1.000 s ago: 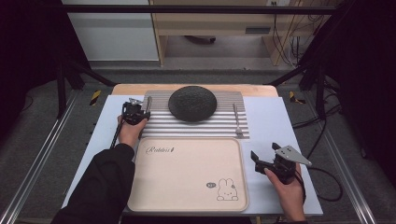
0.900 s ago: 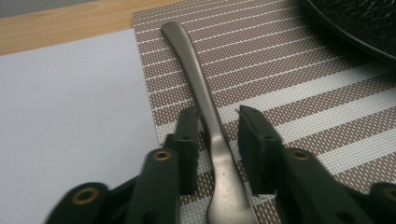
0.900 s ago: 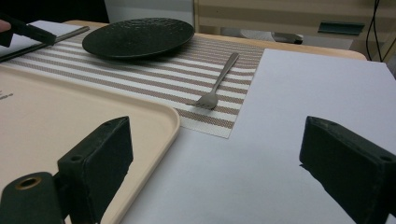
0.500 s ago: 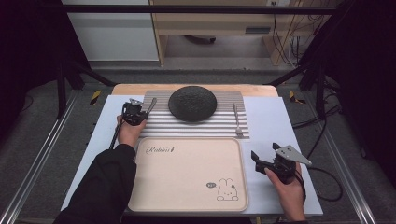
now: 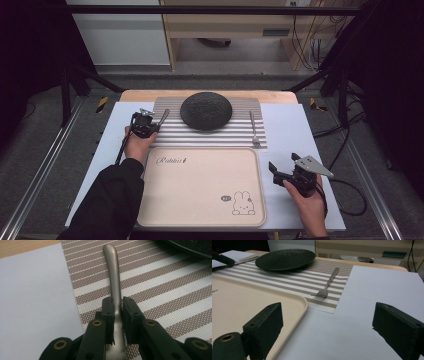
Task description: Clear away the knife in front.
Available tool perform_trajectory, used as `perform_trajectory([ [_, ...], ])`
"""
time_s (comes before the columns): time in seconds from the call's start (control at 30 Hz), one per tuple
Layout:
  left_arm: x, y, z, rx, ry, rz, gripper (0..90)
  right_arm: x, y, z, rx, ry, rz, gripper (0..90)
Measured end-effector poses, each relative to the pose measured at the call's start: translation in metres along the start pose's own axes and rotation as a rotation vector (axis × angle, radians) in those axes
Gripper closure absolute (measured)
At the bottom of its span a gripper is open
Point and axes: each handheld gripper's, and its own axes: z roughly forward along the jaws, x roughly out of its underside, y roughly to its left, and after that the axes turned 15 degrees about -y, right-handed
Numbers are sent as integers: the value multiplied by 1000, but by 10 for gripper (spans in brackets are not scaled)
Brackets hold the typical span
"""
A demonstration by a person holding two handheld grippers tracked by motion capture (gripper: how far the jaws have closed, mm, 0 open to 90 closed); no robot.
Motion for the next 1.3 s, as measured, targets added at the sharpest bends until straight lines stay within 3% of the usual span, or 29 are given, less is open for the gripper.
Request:
perform_trajectory([
  [0.3, -1, 1, 2, 22, -1, -49, 771, 1, 0, 1, -3, 4, -1, 94],
  [0.4, -2, -2, 5, 13, 2, -23, 735, 1, 0, 1, -5, 4, -2, 94],
  [0.57, -3, 1, 8, 22, -6, -31, 795, 0, 0, 0, -4, 3, 3, 93],
  [0.77, -4, -3, 4, 15, 6, -3, 799, 0, -1, 0, -5, -1, 2, 93],
  [1.07, -11, -4, -20, 32, -46, 5, 800, -1, 1, 0, -11, -2, 1, 93],
  [1.3, -16, -12, -60, 62, -119, 37, 800, -1, 0, 0, -12, -7, -1, 93],
])
